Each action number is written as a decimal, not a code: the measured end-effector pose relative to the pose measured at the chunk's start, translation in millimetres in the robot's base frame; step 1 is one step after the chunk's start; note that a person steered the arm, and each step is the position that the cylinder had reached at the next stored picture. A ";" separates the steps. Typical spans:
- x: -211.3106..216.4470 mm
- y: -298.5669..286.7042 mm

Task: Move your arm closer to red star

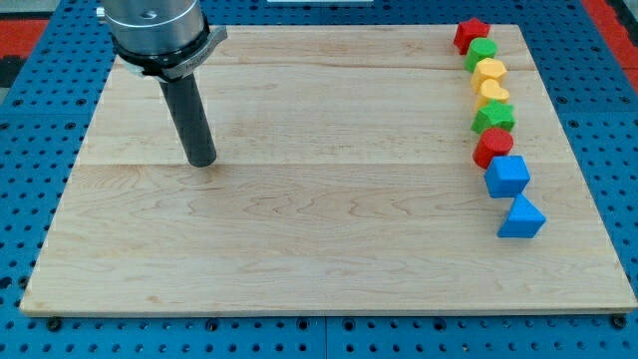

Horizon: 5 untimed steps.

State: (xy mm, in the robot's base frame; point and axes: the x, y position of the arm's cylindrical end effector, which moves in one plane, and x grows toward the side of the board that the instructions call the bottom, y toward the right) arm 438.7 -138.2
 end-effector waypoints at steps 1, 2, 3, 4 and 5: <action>0.0 0.0; -26.0 0.0; -78.9 4.2; -143.1 40.4; -199.4 75.9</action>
State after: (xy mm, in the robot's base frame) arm 239.2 -62.3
